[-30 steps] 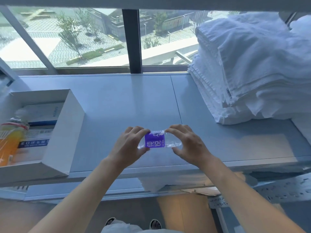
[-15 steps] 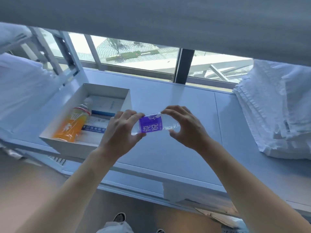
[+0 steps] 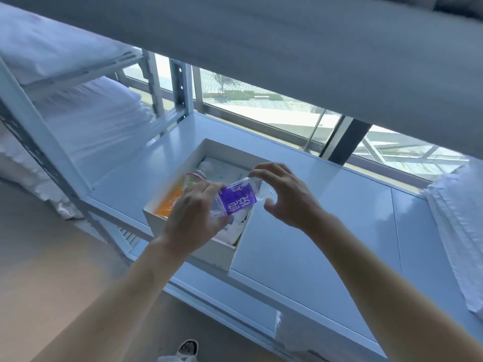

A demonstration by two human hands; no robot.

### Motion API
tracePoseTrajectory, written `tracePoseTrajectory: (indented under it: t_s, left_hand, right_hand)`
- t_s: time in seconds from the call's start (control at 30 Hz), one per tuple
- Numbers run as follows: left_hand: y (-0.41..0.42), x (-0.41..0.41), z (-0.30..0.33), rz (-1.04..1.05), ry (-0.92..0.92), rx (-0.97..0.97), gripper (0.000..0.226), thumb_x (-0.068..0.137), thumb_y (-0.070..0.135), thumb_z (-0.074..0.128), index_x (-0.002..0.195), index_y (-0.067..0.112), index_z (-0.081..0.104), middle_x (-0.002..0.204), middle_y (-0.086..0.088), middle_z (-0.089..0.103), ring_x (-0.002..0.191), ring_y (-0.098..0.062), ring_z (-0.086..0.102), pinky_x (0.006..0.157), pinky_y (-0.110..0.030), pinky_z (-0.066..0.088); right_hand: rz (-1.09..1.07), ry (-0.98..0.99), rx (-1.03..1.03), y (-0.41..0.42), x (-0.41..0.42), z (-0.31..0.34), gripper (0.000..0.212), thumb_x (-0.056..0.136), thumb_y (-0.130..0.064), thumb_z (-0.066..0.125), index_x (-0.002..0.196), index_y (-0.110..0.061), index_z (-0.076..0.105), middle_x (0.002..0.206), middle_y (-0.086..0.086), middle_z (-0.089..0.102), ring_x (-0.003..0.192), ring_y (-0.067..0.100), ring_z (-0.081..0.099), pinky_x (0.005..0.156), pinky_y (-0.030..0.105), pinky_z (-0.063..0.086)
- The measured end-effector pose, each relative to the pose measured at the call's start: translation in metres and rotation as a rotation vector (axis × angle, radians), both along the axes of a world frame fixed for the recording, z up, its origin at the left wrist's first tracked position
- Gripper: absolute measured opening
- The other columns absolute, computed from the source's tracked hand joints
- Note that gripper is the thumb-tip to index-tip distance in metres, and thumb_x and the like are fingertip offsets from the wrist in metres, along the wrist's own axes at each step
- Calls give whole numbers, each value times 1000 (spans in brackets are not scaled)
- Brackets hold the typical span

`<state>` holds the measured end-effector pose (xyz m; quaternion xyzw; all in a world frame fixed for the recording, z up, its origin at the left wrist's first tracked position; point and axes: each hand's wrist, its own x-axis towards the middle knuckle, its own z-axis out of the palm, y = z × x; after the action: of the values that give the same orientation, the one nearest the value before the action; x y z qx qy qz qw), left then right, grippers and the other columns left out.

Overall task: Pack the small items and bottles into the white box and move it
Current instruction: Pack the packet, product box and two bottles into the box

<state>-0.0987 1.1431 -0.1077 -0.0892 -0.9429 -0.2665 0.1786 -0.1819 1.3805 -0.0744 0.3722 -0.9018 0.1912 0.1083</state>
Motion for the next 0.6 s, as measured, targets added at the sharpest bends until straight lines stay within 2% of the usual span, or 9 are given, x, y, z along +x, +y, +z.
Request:
tracePoseTrajectory:
  t_s: [0.13, 0.23, 0.33, 0.5, 0.6]
  left_hand:
    - [-22, -2, -8, 14, -31, -1, 67, 75, 44, 85, 131, 16, 61, 120, -5, 68, 102, -24, 64, 85, -37, 55]
    - [-32, -8, -11, 17, -43, -27, 69, 76, 52, 80, 132, 19, 59, 119, -3, 67, 97, -21, 66, 82, -37, 57]
    - [-37, -13, -15, 16, -46, -67, 69, 79, 59, 75, 135, 22, 57, 120, 1, 67, 94, -18, 67, 79, -31, 56]
    - [-50, -14, -25, -15, -81, -33, 63, 88, 62, 62, 140, 25, 54, 126, 6, 67, 101, -12, 65, 80, -27, 57]
    - [-56, -13, -26, -35, -59, -50, 57, 94, 59, 53, 137, 23, 59, 126, 3, 65, 107, -13, 61, 81, -27, 56]
  right_hand:
    - [77, -13, 81, -30, -18, 2, 53, 86, -22, 81, 134, -22, 60, 142, 0, 57, 133, 20, 48, 85, 42, 59]
    - [94, -32, 99, -45, -33, -1, 51, 85, -18, 80, 132, -23, 61, 142, 0, 57, 132, 20, 49, 88, 44, 59]
    - [108, -50, 132, -58, -46, -4, 51, 85, -18, 81, 131, -24, 61, 142, 1, 57, 132, 22, 51, 93, 45, 58]
    - [167, -45, 162, -83, -65, -16, 50, 84, -1, 77, 127, -23, 63, 139, 1, 59, 133, 21, 50, 101, 39, 55]
    - [188, -84, 139, -96, -76, -25, 50, 82, -1, 78, 124, -23, 62, 138, 1, 59, 132, 21, 50, 99, 40, 56]
